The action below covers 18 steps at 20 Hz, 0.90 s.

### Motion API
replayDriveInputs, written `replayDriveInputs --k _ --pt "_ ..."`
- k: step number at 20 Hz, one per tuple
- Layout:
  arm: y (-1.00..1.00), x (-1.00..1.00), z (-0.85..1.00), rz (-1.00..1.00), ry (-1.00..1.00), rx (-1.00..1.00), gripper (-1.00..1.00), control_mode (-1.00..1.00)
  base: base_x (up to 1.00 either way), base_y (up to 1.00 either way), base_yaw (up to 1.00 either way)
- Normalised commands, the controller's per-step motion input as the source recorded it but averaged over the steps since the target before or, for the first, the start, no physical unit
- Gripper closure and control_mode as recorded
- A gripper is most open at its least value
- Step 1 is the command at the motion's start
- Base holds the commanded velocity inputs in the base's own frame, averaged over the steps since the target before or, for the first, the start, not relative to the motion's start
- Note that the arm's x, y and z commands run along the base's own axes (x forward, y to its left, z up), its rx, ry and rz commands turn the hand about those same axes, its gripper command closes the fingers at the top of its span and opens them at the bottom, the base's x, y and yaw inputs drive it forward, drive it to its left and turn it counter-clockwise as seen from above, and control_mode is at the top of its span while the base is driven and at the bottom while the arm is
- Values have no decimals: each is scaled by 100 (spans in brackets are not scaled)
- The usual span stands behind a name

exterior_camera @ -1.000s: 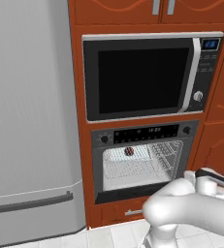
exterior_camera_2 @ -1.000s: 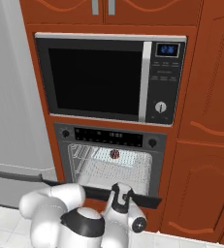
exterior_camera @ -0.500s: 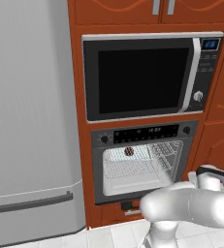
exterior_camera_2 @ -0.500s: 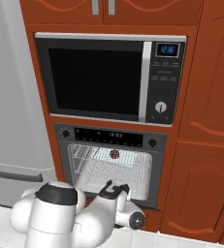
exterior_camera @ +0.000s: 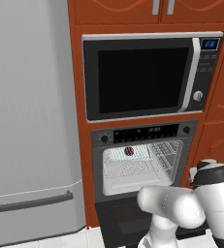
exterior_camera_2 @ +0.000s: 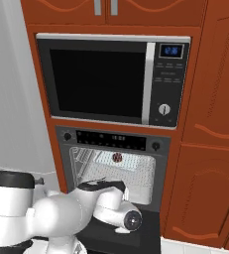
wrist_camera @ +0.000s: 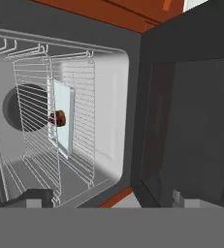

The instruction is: Take the baked cake out of the oven and place it on the plate for cooling. Then close the oven door.

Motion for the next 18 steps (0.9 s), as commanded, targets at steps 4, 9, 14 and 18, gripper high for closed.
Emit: replayDriveInputs --k 4,9,14,18 --pt "22 46 2 0 0 0 -100 -100 0 0 0" --pt "0 55 -34 3 -9 1 -100 -100 0 0 0" --pt "0 44 -63 5 -15 3 -100 -100 0 0 0" --pt "0 24 -78 4 -22 4 -100 -100 0 0 0"
